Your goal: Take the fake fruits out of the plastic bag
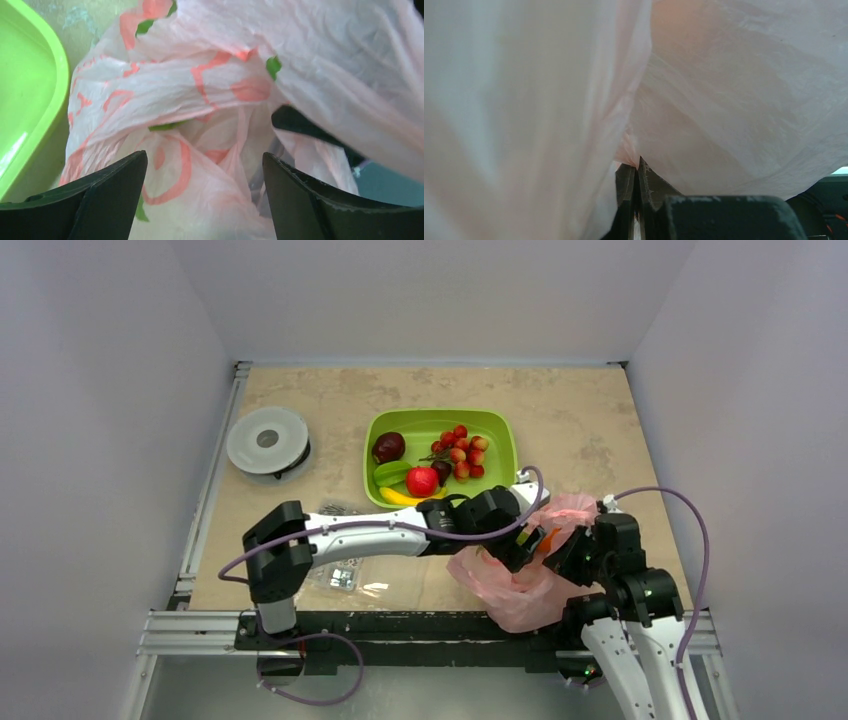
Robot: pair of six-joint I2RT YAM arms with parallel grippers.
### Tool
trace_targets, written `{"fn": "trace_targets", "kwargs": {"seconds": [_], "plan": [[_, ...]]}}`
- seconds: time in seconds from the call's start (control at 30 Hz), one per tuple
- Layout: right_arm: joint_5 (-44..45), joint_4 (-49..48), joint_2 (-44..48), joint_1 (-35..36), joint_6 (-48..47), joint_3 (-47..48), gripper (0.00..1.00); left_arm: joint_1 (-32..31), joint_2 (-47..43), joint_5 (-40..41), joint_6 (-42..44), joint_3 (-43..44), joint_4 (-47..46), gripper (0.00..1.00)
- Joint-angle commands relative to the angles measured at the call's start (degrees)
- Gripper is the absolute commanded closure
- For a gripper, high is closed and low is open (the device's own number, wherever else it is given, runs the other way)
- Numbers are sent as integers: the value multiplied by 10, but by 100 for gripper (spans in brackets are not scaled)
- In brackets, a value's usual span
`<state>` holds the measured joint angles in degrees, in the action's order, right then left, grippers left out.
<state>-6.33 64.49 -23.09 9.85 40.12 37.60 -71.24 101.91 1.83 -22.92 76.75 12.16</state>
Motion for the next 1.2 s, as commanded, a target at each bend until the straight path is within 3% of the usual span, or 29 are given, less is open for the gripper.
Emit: {"fn": "trace_targets", "kwargs": {"seconds": [0.0, 0.3, 0.67, 0.73, 1.0, 1.17], "plan": [[-14, -23, 6, -2, 1, 8, 100, -2, 45, 29, 37, 62, 6, 11], [-18, -25, 13, -1, -1, 12, 100, -1, 123, 108, 91, 133, 28, 9], [-20, -36, 16, -2, -6, 13, 100, -1, 192, 107, 114, 155, 1, 23], [-22, -41, 16, -1, -7, 10, 100, -1, 201, 104, 115, 162, 6, 29], [-24, -47, 14, -1, -8, 11, 100, -1, 157, 88, 117, 151, 12, 71], [-21, -41, 15, -1, -10, 23, 100, -1, 94, 75, 109, 111, 6, 84]]}}
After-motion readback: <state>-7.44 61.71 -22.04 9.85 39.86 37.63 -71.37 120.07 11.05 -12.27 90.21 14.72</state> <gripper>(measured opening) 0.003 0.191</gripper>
